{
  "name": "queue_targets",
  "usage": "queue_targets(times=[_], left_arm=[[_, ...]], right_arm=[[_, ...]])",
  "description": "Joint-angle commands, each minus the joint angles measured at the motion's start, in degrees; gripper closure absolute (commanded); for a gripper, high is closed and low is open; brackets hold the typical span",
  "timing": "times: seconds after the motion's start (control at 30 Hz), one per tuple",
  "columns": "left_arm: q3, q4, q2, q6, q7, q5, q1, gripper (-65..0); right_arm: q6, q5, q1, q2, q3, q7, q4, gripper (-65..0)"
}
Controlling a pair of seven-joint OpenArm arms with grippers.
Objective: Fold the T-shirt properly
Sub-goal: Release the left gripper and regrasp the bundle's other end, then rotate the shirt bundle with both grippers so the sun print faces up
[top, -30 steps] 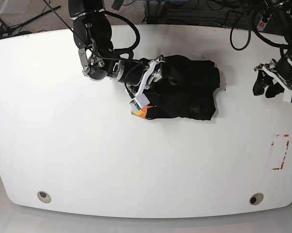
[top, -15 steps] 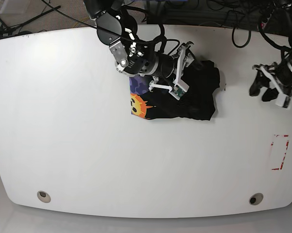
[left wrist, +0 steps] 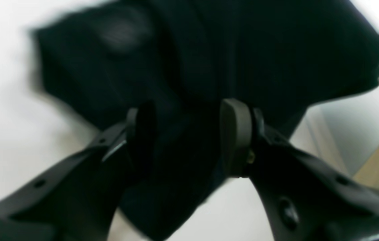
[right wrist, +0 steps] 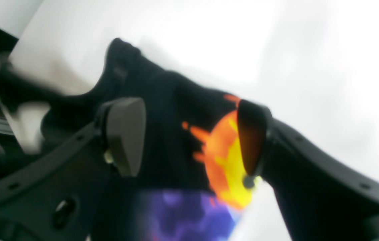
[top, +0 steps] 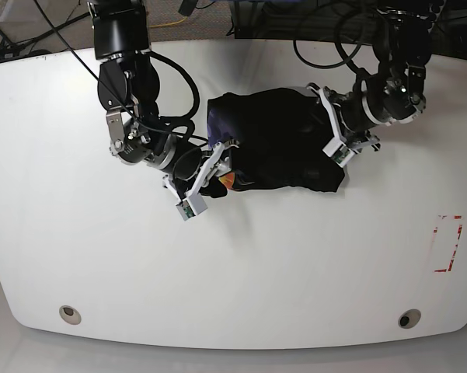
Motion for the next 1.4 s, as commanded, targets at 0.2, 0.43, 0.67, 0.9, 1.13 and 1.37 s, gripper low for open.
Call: queue_targets(times=[0.2,0.43,0.67,0.9,1.13,1.37], left_arm=[[2.7,0.7,2.1,0.0,-1.2,8.5,1.7,-28.1],[2.6,-0.2,-0.7,0.0,-1.2,8.5,1.8,-28.1],[2.6,-6.1,-5.1,0.0,-1.6,8.7,2.1,-28.1],[2.5,-9.4,-9.1,-1.4,-9.0,8.4,2.8,-28.1],[-11.8,1.7,-3.5,-5.4,-9.0,8.4,3.9,-28.1],[-17.0,4.4,1.2,-5.4,-9.0,8.7,4.3,-28.1]], right_arm=[[0.6,1.3,2.6,-5.8,-0.4,1.6,-7.8,-25.5],[0.6,-4.8,2.6,-6.5,0.0,9.0,-17.7,-15.7],[3.8,-4.6,2.6,-2.2,6.1,9.6,-18.1,-16.0],[5.1,-4.6,3.5,1.1,7.9,9.5,-18.1,-16.0],[5.0,-4.6,3.3,1.3,8.0,2.4,-8.0,-15.9],[4.9,-5.2,3.2,1.3,7.6,-1.0,-1.1,-15.9]])
